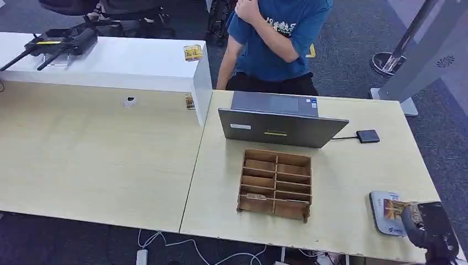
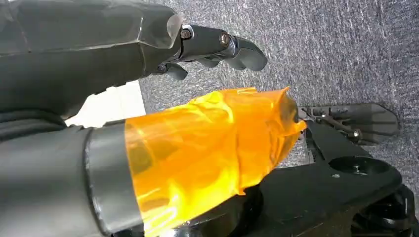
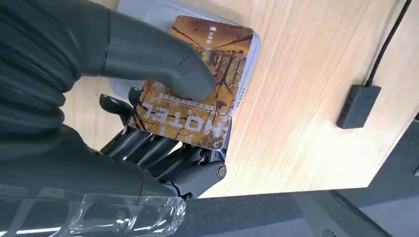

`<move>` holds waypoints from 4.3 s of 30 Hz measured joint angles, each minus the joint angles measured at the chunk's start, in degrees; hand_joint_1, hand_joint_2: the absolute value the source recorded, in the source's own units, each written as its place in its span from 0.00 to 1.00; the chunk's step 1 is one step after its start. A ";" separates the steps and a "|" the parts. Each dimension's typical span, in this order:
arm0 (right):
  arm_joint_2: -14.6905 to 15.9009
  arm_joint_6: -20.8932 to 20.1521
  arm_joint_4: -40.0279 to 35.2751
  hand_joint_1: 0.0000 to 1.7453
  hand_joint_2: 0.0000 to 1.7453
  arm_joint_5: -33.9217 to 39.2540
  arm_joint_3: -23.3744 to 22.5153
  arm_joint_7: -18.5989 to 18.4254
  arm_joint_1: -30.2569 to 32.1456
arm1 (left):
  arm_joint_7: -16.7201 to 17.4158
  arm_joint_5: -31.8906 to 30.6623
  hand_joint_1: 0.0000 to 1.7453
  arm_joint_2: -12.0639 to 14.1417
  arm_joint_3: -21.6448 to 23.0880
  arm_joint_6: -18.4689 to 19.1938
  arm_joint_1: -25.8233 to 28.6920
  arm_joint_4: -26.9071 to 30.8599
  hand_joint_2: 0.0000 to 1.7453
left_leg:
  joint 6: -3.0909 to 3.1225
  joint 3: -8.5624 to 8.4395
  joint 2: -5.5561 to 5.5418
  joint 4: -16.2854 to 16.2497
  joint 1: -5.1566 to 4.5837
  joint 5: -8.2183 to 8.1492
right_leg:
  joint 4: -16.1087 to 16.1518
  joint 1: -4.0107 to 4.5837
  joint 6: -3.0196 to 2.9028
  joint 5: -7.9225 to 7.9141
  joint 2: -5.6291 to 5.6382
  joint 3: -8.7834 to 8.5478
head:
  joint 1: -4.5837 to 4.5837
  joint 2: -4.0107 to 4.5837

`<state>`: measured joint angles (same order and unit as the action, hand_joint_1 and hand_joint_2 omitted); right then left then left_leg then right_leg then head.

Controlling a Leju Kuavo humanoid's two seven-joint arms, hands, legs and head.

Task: Pass the card to the sensor for recognition and then transmit it.

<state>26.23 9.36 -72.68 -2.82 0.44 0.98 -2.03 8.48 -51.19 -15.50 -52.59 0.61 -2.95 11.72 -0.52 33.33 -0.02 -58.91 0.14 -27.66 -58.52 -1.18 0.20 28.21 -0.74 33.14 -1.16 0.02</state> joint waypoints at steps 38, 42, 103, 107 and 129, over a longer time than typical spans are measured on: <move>-0.04 -1.03 8.07 1.00 1.00 -0.17 0.33 -1.01 -2.64 | 0.02 -0.83 0.00 0.00 -0.02 0.33 0.00 0.00 0.00 | 0.00 -0.02 0.02 -0.02 0.00 0.00 | 0.01 0.00 0.00 0.00 0.02 -0.01 | 0.02 0.00; -0.04 -1.25 8.50 1.00 1.00 -0.04 0.24 -1.09 -2.82 | 0.04 -0.92 0.00 0.00 -0.02 0.35 0.00 0.00 0.00 | 0.00 -0.03 0.02 -0.02 0.00 0.00 | 0.01 0.00 0.01 0.00 0.02 -0.01 | 0.02 0.00; 1.73 -2.91 -0.22 1.00 1.00 0.85 3.17 -0.28 -4.51 | -1.31 -0.94 0.00 0.00 -1.77 1.81 -0.16 0.00 0.00 | 0.00 -0.12 0.07 -0.04 0.00 0.00 | 0.00 0.01 0.01 -0.02 0.09 -0.10 | 0.00 0.00; 1.86 -0.16 -2.84 1.00 1.00 0.40 3.17 1.70 -4.02 | -1.46 -0.94 0.00 0.00 -1.86 1.81 -0.16 0.00 0.00 | 0.00 -0.11 0.07 -0.05 0.00 0.00 | 0.00 0.00 0.01 -0.02 0.09 -0.11 | 0.00 0.00; -1.59 26.16 -18.12 1.00 1.00 -40.38 3.78 3.10 -2.64 | -0.76 -3.52 0.00 -0.07 -2.21 2.23 -0.18 0.00 0.00 | 0.00 -0.11 0.07 -0.04 0.01 0.00 | -0.02 0.01 0.01 -0.02 0.09 -0.11 | 0.02 0.00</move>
<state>24.64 35.52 -90.79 -43.20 4.22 4.09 -4.67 7.72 -54.71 -15.56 -54.80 2.84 -3.13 11.72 -0.52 33.22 0.06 -58.95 0.15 -27.66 -58.53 -1.17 0.21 28.19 -0.65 33.04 -1.14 0.02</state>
